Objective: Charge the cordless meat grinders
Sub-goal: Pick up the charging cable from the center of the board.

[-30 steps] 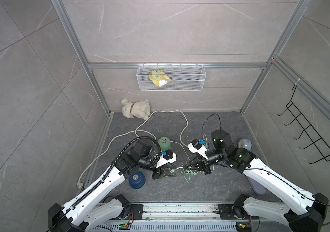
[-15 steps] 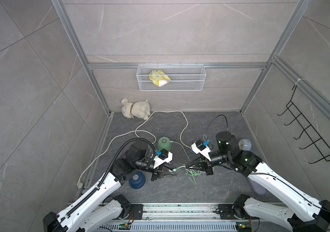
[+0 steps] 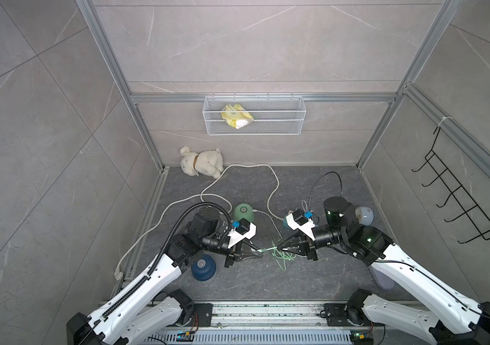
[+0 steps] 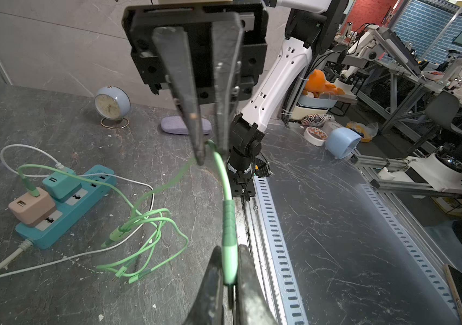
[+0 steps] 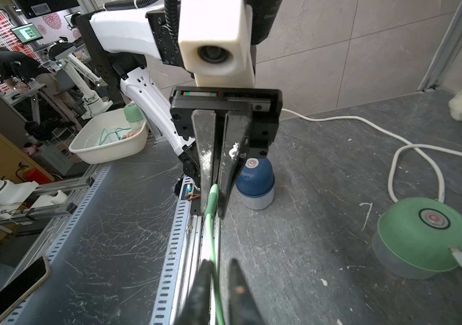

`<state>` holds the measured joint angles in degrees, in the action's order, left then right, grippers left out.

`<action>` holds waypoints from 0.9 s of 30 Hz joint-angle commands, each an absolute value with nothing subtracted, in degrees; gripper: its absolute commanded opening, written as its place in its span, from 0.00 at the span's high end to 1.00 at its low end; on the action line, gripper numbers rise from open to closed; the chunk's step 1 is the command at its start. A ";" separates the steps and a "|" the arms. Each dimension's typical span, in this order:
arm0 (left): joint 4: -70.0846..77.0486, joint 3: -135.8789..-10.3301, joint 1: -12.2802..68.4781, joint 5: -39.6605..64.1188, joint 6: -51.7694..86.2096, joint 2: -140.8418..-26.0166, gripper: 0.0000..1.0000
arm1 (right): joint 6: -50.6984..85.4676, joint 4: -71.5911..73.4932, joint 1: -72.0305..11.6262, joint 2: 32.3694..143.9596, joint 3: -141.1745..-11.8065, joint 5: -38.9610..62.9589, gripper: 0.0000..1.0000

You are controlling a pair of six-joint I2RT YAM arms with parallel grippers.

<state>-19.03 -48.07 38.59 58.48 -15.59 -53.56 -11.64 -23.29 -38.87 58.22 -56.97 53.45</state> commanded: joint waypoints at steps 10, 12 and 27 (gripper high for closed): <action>-17.94 -51.12 38.35 60.07 -16.57 -56.99 1.00 | -7.56 -19.90 -43.63 63.64 -58.62 51.07 0.56; -17.84 -51.09 38.38 59.73 -16.34 -57.04 1.00 | -7.11 -18.98 -44.18 64.05 -58.41 51.06 0.58; -17.93 -51.87 38.34 59.77 -16.44 -58.10 1.00 | -6.06 -16.85 -44.81 65.59 -58.58 50.14 0.72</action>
